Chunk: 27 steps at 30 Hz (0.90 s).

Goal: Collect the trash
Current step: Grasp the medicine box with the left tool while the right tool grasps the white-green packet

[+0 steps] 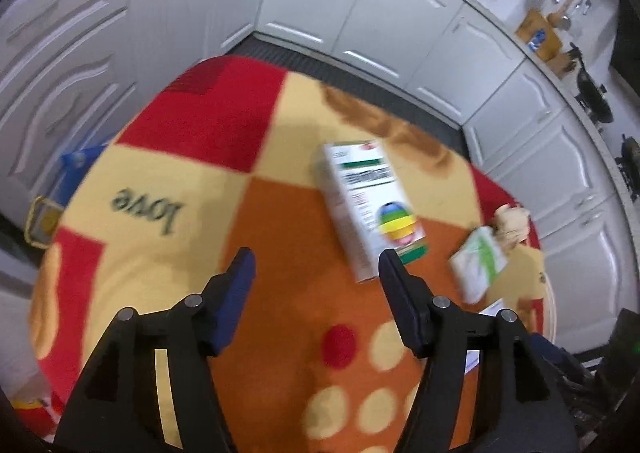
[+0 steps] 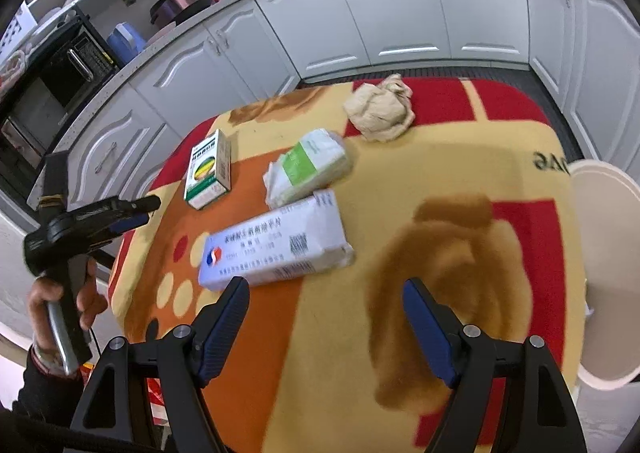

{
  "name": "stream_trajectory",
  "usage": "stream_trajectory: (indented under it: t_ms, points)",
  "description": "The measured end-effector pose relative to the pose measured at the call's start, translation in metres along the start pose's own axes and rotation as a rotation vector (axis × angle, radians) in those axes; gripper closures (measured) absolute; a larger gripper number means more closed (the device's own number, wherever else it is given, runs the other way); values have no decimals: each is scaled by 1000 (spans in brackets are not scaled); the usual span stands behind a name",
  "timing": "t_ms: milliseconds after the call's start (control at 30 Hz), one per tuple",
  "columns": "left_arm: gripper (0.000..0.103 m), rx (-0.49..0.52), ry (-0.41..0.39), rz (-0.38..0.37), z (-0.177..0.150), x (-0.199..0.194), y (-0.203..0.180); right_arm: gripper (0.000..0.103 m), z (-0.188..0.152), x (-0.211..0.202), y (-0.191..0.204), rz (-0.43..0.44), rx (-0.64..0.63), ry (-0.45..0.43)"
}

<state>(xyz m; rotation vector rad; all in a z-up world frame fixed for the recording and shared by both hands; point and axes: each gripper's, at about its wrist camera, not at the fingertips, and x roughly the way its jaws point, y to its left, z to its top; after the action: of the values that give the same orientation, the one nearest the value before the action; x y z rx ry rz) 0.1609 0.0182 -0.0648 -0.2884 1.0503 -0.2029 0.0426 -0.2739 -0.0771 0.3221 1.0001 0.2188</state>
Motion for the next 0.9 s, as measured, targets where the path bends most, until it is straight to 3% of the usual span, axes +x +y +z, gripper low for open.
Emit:
stream_trajectory:
  t_ms: [133,367,433,533,733,800,833,900]
  points:
    - [40,-13,8,-12,13,20,-19,24,24,16,5,-9,29,3]
    - [40,-27,56,39,33,60,-40,23,51,49,10,-34,20,31]
    - [40,-20,64,49,35,65,-42,21,57,57,13,-43,-8,25]
    - [40,2,83,69,37,72,-42,4,63,71,19,-56,-80,46]
    - [40,14,92,62,37,75,-41,4,68,95,25,-116,-199,82]
    - [41,25,88,52,35,75,-40,20,68,92,25,-128,-213,50]
    - [42,32,85,46,34,75,-40,39,67,88,24,-136,-218,33]
    - [43,46,82,26,30,72,-39,45,68,81,20,-116,-212,25]
